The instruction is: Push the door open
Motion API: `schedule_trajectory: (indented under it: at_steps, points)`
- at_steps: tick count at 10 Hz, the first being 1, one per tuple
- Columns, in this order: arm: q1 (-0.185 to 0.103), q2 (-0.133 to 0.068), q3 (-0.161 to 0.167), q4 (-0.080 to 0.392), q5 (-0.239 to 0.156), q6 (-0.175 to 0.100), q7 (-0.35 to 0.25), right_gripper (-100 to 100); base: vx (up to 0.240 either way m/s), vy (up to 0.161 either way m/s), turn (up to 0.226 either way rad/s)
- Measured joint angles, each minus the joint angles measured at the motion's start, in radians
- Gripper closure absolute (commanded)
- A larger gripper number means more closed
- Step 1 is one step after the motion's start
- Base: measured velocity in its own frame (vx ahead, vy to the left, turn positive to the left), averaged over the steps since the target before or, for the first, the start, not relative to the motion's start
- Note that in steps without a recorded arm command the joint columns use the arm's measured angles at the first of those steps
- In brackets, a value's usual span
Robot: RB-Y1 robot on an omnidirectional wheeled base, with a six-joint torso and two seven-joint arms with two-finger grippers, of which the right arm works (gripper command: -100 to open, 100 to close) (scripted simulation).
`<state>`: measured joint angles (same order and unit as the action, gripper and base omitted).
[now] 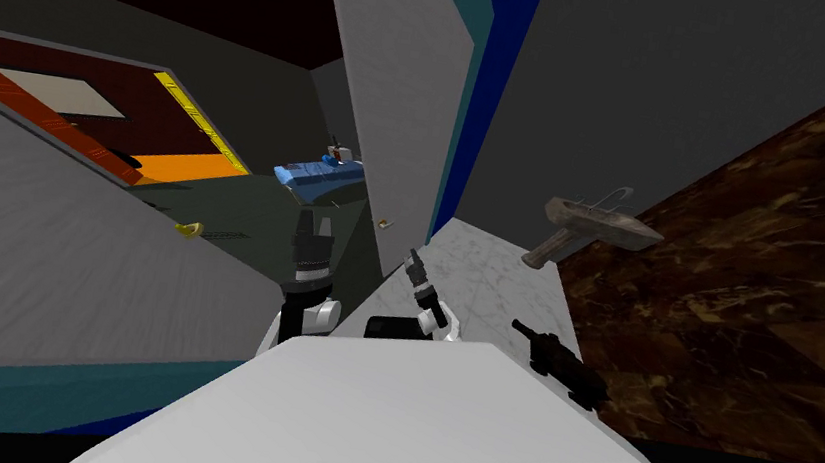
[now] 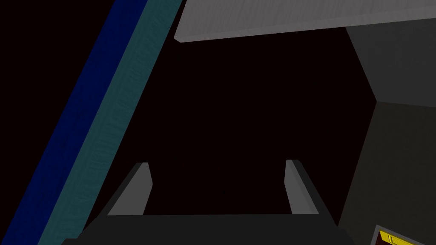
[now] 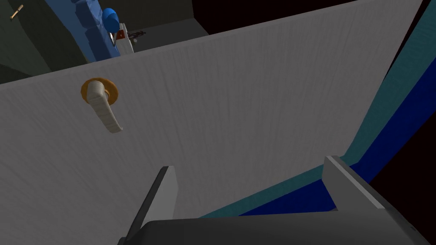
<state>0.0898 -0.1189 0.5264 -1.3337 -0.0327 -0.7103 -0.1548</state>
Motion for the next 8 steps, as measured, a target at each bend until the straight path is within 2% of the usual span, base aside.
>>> schedule_trajectory:
  at_steps: [2,4,8]
  points:
    - [-0.028,-0.006,0.035,0.055,0.0,-0.002,-0.004,-100,0.17,-0.051,0.017]
    - [-0.058,-0.001,0.073,0.136,0.003,-0.021,-0.003,-100,0.194,-0.05,0.022]
    - [-0.093,-0.01,0.14,0.221,0.006,-0.025,-0.005,-100,0.137,-0.04,0.013]
